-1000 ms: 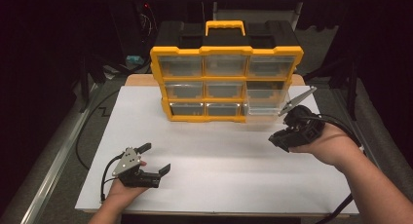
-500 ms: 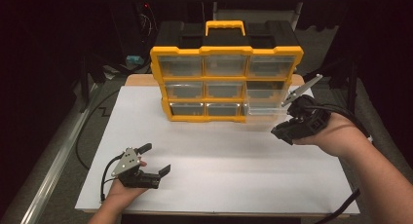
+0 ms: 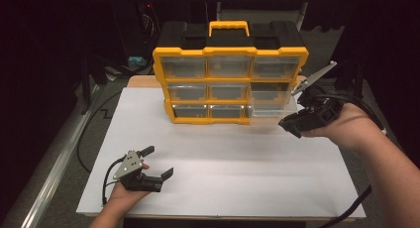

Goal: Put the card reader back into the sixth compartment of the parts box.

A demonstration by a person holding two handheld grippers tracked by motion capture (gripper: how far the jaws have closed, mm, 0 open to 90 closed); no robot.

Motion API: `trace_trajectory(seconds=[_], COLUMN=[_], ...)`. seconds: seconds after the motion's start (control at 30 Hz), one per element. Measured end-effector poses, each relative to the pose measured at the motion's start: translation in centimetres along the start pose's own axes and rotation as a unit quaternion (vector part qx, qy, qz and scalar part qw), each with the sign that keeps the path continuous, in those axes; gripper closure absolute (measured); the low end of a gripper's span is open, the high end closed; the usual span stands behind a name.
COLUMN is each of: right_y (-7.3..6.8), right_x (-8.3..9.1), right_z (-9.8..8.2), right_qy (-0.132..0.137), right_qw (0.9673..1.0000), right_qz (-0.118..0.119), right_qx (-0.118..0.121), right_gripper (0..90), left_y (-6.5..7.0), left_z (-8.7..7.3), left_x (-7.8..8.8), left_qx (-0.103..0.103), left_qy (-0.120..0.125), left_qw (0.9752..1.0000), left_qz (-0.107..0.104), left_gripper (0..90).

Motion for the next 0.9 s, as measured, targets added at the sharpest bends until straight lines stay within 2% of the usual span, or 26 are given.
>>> trace_trajectory(seconds=[0.47,0.9], right_y=[1.8,2.6], right_x=[0.9,-0.1], right_z=[1.7,3.9], right_qy=[0.003,0.006], right_qw=[0.9999,0.9999], right_qz=[-0.014,-0.015], right_qx=[-0.004,0.001], right_gripper=[74.0,74.0], left_y=[0.0,0.0], left_z=[0.4,0.5], left_x=[0.1,0.2], left_qx=[0.009,0.012], left_qy=[0.010,0.011], left_qw=[0.9999,0.9999], left_qz=[0.000,-0.001], left_gripper=[0.2,0.2])
Point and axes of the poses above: each handheld gripper's, and its own axes: x roughly backward along the jaws, z roughly out of its top, y roughly to its right, the point moved 10 cm from there along -x, roughly forward along the jaws, and after that the axes turned 14 degrees about -z, right-handed, at the moved point
